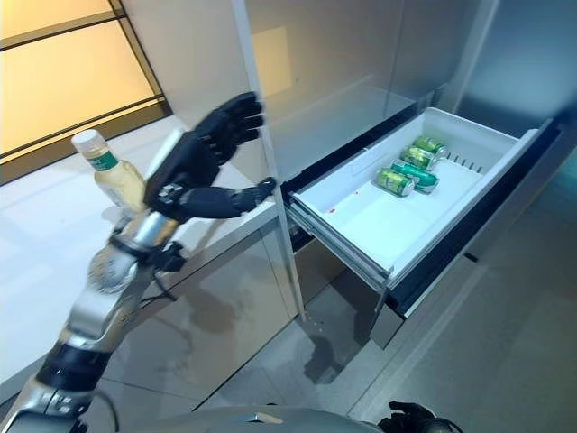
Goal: Put drinks into fridge and close the fridge
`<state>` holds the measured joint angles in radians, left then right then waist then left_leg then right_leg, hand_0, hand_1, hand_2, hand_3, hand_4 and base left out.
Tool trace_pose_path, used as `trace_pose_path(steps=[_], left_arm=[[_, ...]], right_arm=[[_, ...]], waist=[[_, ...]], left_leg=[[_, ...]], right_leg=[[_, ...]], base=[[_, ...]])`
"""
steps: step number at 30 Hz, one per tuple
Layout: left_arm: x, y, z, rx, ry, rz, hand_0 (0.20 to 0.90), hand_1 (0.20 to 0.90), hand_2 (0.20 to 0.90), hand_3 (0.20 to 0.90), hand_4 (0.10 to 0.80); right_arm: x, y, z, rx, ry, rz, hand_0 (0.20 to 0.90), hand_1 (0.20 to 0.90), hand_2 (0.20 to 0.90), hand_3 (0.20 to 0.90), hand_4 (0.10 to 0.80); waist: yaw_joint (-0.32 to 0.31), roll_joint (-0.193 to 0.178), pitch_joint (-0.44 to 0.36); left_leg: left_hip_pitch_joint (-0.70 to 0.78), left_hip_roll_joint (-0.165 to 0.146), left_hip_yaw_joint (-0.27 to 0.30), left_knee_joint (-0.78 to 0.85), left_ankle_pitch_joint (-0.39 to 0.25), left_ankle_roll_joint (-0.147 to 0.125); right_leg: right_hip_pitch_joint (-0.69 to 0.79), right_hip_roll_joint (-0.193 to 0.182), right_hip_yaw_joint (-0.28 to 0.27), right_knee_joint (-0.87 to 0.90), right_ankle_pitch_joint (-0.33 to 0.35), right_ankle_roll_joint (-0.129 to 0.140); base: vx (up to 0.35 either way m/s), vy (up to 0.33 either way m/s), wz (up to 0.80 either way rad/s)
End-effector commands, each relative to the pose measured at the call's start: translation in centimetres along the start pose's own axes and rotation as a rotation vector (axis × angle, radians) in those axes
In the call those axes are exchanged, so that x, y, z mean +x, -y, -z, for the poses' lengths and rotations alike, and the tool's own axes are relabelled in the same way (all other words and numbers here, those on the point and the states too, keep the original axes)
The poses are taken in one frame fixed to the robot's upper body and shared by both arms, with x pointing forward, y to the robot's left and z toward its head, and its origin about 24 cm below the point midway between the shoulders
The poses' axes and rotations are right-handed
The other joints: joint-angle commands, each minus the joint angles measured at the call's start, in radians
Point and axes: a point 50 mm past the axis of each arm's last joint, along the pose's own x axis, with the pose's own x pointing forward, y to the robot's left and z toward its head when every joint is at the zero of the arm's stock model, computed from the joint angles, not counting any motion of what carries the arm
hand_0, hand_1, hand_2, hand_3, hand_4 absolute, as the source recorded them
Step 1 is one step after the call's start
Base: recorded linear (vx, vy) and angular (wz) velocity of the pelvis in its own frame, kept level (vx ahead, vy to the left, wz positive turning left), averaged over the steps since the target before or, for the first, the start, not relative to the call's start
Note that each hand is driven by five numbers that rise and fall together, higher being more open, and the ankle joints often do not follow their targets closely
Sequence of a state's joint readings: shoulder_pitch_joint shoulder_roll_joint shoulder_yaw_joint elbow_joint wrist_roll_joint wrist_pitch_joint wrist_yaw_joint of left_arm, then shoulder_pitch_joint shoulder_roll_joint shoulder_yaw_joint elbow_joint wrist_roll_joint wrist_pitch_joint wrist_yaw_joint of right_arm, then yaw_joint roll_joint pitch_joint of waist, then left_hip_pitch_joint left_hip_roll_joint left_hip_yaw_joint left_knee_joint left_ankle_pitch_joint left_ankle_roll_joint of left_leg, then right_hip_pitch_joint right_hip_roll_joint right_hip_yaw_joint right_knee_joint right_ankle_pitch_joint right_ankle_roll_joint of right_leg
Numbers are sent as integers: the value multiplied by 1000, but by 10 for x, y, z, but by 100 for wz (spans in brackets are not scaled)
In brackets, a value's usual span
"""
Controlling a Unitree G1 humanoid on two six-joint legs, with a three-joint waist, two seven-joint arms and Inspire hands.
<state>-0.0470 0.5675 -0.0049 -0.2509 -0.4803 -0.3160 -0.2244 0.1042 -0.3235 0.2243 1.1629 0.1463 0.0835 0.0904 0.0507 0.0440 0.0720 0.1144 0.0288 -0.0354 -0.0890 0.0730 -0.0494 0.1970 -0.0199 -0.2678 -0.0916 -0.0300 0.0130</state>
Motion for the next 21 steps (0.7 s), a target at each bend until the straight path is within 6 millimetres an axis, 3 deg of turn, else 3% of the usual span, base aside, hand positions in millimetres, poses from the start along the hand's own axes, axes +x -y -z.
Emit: trace_pose_path(steps=[1, 11, 21], left_arm=[[12, -26, -65, 139, 379, -46, 900, 900, 900, 900, 800], [7, -34, -85, 194, 489, -149, 900, 900, 900, 900, 800], [1, -61, -69, 344, 352, -473, 900, 900, 900, 900, 800]], right_arm=[[4, -33, -15, 46, 55, -89, 900, 900, 900, 900, 800], [4, -30, -12, 60, 52, -105, 900, 900, 900, 900, 800], [4, -28, -14, 53, 43, -111, 900, 900, 900, 900, 800]], waist=[[36, -39, 13], [39, -49, -2], [32, -48, -13]], left_leg=[[15, -79, -45, 2, -97, 64], [7, -79, -50, 2, -88, 61], [13, -80, -50, 2, -99, 62]], right_leg=[[-41, -16, 91, 24, 22, 41], [-50, -16, 89, 26, 28, 38], [-44, -12, 96, 19, 20, 37]], base=[[21, -7, 18], [16, -10, 11], [13, -1, -1]])
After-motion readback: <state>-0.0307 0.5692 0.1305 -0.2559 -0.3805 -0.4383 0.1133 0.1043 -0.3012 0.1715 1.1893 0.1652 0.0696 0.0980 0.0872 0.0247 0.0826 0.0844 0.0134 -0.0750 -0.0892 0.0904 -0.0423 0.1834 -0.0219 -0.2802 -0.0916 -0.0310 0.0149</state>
